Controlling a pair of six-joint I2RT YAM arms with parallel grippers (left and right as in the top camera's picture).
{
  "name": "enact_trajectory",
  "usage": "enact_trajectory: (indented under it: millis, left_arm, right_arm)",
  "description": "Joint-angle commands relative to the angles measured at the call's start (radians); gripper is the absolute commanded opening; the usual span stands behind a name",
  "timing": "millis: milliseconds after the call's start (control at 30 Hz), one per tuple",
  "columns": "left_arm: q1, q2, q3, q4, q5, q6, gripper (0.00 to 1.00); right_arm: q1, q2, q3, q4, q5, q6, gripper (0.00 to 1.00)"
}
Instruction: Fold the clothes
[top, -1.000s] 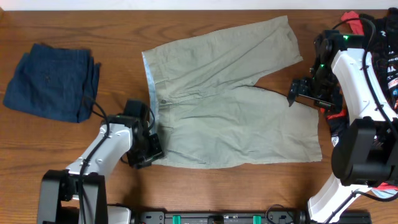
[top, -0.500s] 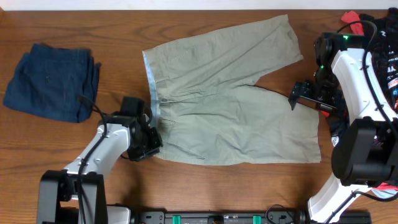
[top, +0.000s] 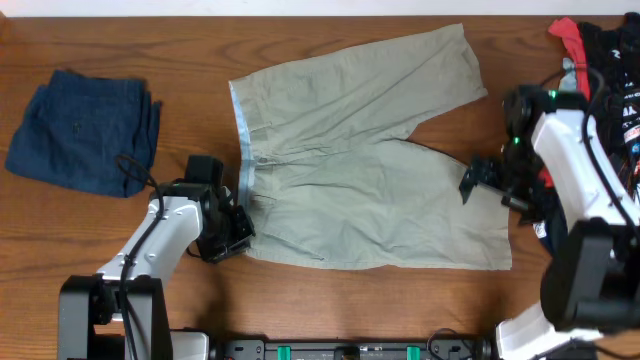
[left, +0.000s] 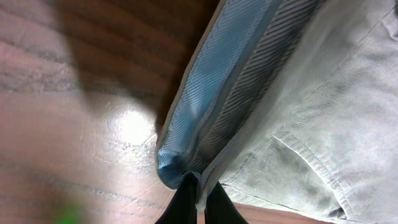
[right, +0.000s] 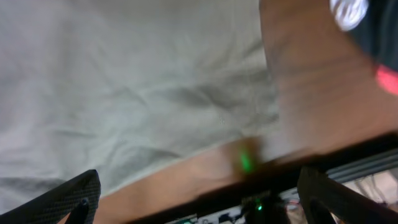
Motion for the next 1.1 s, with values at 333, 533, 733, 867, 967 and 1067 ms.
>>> enact_trajectory:
  millis: [333,533,733,867,967,1067]
  left_arm:
    - [0.006,0.006,0.017,-0.098,0.005,-0.110,0.57]
    - [0.006,0.006,0.012,-0.077,0.005,-0.211,0.59]
    - [0.006,0.006,-0.008,-0.029,-0.086,-0.397,0.56]
    - [0.005,0.006,-0.015,-0.028,-0.123,-0.488,0.51]
    - [0.006,0.006,-0.015,-0.028,-0.123,-0.511,0.50]
    - [0.005,0.006,-0.018,-0.029,-0.122,-0.529,0.50]
  right_arm:
    - [0.000,-0.396,-0.408,0.149,-0.070,0.420,0.99]
    - [0.000,-0.472,-0.532,0.199,-0.070,0.603,0.99]
    - [0.000,-0.473,-0.629,0.216,-0.071,0.796,0.91]
    - [0.000,-0.473,-0.676,0.262,-0.114,0.827,0.86]
    - [0.000,-0.473,-0.704,0.299,-0.154,0.846,0.84]
    - [0.000,-0.473,-0.724,0.316,-0.169,0.872,0.82]
